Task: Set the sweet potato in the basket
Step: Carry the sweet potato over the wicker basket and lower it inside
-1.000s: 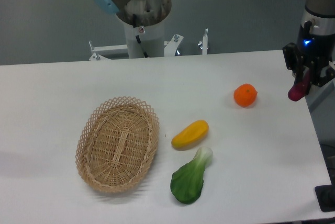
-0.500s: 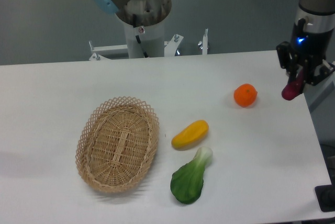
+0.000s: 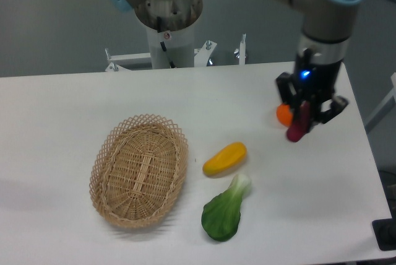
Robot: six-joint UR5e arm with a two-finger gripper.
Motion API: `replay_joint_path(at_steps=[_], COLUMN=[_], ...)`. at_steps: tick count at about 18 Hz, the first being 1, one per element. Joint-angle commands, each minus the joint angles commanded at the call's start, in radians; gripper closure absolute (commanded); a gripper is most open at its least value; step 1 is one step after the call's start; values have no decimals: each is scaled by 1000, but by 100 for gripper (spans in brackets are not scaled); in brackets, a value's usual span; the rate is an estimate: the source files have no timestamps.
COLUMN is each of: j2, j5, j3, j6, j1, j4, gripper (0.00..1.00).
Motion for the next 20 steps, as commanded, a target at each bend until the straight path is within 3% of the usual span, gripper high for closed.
replay_joint_path(at_steps=[7,12,20], j2=[15,-8,-104], j5=[21,136,225], j3=[-216,-315,-347], j6=[-341,-373,-369], j1=[-207,-335,-444], j4=[273,341,382], gripper=[82,82,81])
